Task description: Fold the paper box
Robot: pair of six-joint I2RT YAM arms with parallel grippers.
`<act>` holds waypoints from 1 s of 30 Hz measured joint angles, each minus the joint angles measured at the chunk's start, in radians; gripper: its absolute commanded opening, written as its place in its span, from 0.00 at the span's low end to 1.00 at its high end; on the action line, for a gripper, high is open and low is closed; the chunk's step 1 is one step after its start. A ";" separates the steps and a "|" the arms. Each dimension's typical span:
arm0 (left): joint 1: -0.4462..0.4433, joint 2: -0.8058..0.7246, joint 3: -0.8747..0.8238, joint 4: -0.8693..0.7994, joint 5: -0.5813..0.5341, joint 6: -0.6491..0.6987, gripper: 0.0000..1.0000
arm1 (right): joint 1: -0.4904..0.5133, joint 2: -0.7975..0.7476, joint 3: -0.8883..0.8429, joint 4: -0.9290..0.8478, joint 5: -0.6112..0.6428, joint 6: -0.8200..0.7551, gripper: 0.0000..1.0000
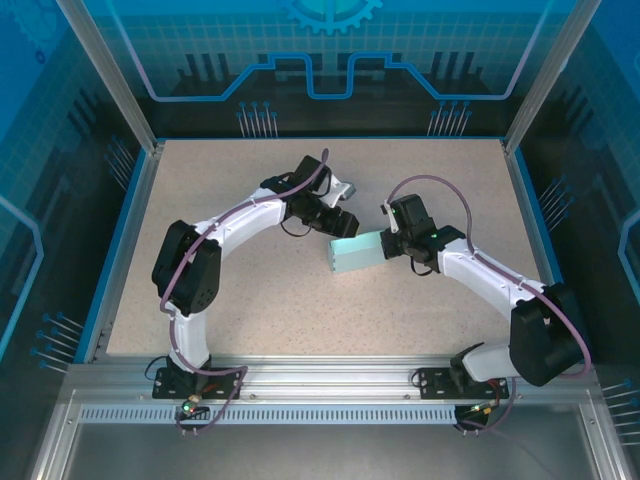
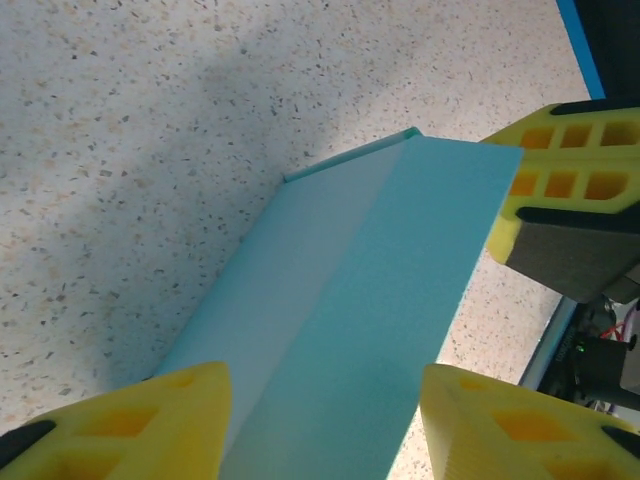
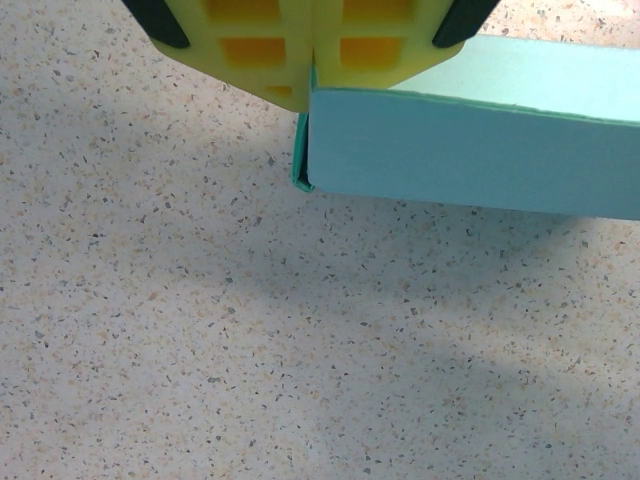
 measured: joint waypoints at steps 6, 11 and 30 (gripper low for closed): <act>0.000 0.000 -0.035 0.028 0.038 -0.004 0.49 | 0.000 0.001 0.000 0.000 -0.002 0.000 0.00; -0.002 -0.003 -0.066 0.070 0.064 -0.012 0.45 | 0.000 0.004 0.002 0.000 -0.001 0.000 0.00; -0.039 -0.048 -0.135 0.156 -0.012 0.004 0.37 | -0.004 0.005 0.040 -0.067 -0.031 -0.012 0.25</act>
